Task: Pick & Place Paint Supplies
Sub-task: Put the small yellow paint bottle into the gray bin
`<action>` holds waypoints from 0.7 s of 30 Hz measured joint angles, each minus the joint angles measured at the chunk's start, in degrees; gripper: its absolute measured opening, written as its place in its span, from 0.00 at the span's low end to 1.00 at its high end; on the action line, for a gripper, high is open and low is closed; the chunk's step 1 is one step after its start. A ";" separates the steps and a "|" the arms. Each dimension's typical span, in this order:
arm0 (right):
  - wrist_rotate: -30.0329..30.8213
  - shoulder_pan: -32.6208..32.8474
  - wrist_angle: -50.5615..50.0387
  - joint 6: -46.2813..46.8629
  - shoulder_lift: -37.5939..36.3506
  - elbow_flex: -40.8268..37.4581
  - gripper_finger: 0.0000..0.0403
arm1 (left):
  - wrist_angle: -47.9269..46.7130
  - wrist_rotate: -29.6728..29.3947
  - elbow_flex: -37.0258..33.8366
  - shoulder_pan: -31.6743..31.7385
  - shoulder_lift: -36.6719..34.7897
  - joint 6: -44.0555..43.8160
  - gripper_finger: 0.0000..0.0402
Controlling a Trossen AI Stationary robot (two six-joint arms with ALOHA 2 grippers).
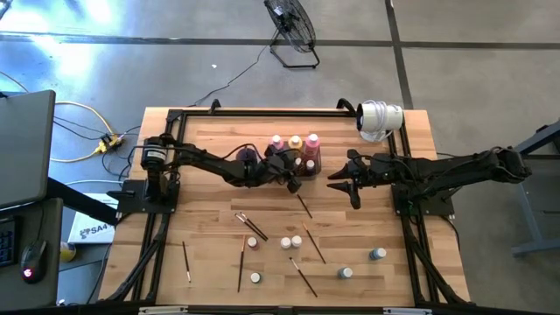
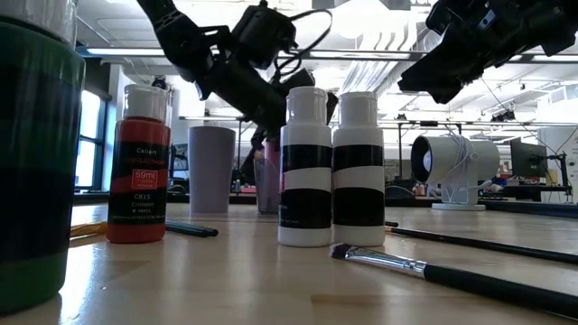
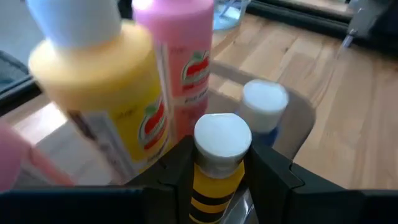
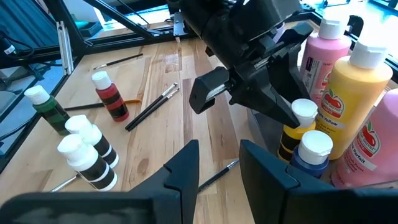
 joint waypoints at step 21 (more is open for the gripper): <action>0.02 0.00 0.00 0.87 0.00 0.00 0.26 | 2.56 0.17 0.02 0.02 0.92 0.29 0.36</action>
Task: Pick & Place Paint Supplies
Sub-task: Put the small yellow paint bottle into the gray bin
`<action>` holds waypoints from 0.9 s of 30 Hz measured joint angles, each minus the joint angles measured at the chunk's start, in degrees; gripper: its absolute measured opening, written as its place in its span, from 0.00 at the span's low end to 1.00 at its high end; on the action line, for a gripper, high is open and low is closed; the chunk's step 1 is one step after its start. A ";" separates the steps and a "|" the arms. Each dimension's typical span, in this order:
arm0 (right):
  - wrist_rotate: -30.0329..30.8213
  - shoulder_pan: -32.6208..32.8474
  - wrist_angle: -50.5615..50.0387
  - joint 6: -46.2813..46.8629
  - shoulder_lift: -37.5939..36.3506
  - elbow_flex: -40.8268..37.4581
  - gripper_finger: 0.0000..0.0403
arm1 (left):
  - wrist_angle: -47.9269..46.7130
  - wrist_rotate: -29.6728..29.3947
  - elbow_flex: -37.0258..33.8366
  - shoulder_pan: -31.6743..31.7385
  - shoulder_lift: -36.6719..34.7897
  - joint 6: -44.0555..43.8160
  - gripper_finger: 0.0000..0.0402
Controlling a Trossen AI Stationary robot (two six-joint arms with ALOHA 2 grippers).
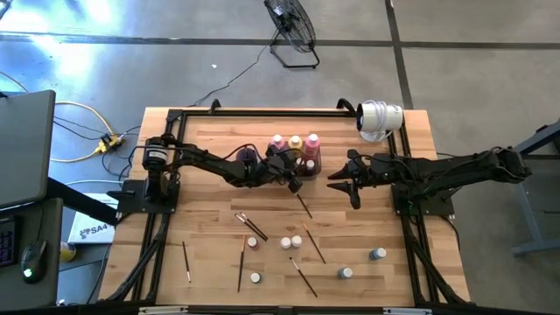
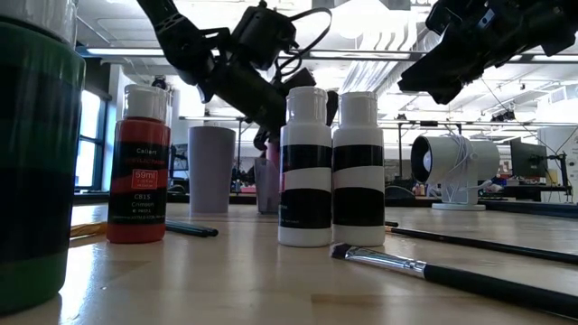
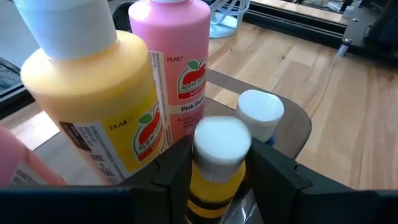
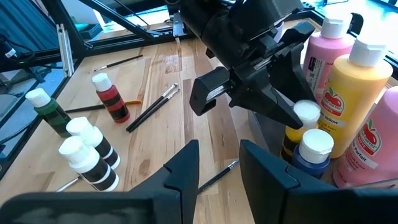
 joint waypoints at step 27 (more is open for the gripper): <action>-0.02 -0.02 0.00 0.63 0.00 0.00 0.26 | -0.44 3.33 0.00 0.00 -0.02 4.68 0.57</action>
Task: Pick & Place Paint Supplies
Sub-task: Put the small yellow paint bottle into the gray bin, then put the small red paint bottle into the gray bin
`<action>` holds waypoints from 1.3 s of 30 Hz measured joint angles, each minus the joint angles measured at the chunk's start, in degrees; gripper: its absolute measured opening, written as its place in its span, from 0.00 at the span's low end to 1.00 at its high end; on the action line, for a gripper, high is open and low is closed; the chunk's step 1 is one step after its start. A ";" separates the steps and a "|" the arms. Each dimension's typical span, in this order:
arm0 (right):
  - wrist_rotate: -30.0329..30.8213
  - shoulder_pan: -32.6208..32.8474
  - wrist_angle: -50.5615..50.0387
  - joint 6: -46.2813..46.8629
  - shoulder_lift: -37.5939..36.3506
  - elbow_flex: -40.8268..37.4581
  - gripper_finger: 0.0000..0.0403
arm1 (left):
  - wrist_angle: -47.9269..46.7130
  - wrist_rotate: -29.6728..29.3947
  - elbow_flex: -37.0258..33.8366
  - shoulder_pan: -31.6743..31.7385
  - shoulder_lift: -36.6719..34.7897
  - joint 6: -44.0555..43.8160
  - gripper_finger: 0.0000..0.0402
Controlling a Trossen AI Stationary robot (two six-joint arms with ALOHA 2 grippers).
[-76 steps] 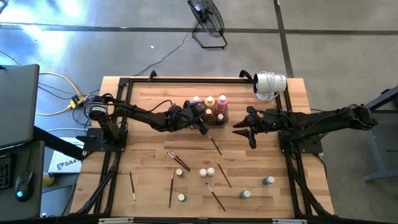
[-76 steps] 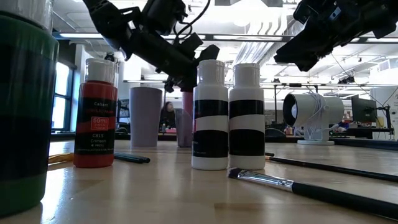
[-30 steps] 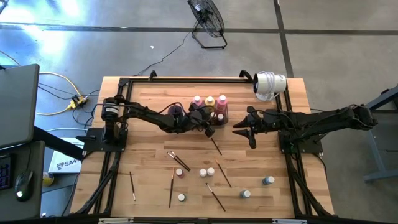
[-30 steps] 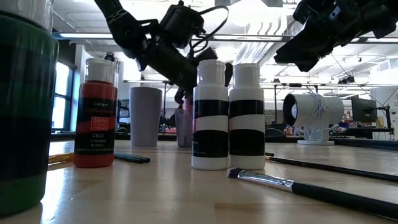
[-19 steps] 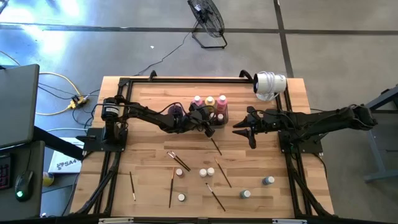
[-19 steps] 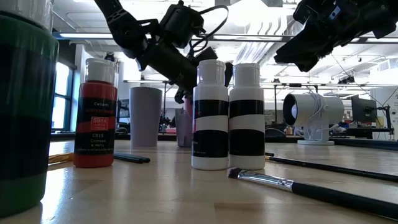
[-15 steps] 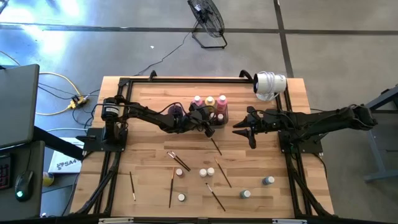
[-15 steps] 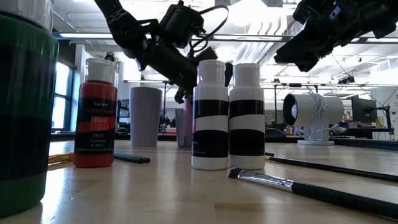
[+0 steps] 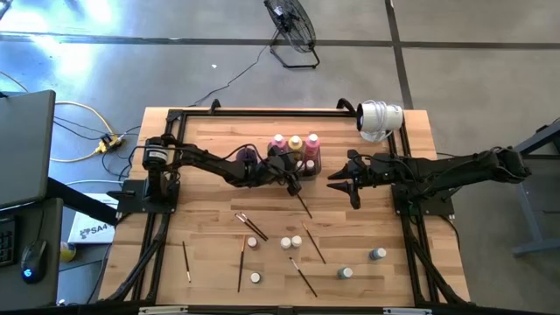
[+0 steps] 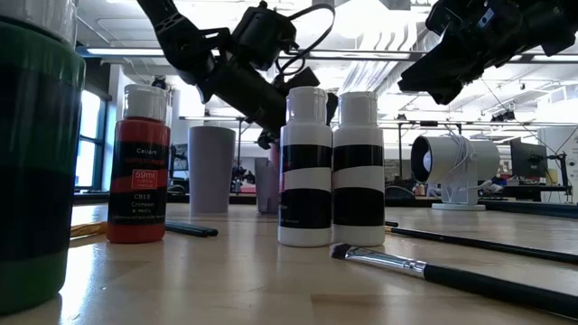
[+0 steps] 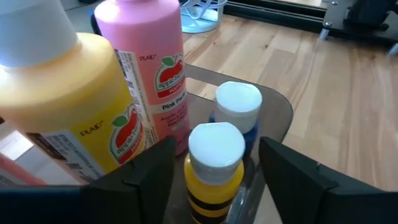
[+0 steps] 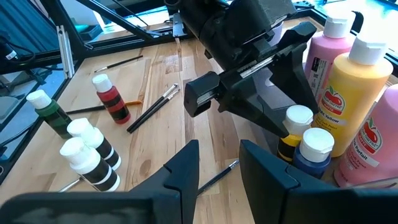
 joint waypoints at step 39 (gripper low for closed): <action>0.00 0.02 0.00 0.00 -0.02 0.00 0.26 | 2.82 -0.16 -0.07 -0.04 -0.15 1.96 0.72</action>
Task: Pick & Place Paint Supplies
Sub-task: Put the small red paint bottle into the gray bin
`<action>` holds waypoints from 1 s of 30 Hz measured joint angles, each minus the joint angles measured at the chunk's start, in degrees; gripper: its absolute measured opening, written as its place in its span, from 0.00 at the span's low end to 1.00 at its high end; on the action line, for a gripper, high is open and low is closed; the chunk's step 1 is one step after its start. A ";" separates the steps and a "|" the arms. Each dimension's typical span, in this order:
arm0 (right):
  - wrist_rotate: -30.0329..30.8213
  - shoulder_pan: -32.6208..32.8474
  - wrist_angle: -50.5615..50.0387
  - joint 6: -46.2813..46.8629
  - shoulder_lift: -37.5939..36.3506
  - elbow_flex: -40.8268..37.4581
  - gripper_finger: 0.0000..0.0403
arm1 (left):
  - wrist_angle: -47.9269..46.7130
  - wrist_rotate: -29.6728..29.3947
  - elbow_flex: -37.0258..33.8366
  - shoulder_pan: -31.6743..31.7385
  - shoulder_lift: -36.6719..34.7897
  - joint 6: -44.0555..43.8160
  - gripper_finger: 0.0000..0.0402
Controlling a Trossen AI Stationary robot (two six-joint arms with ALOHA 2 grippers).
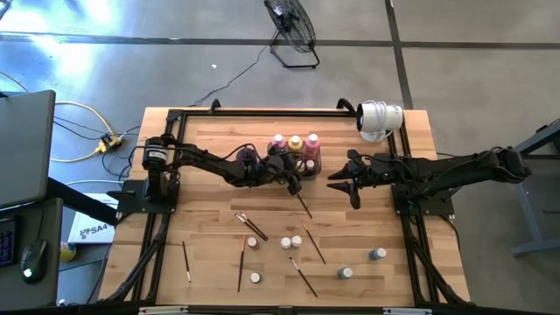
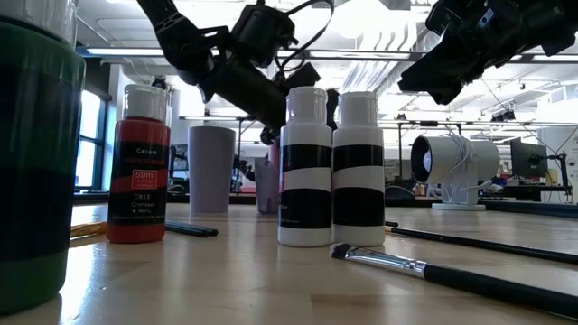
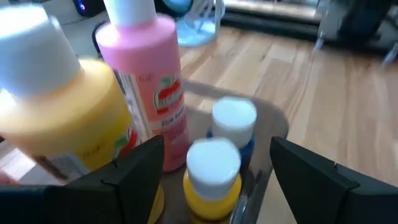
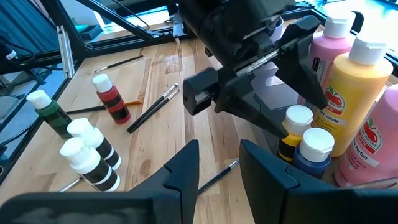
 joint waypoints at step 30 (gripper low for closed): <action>0.00 -0.02 -0.01 1.21 0.00 0.00 0.26 | -12.17 -14.27 0.04 -9.68 -9.34 12.92 0.72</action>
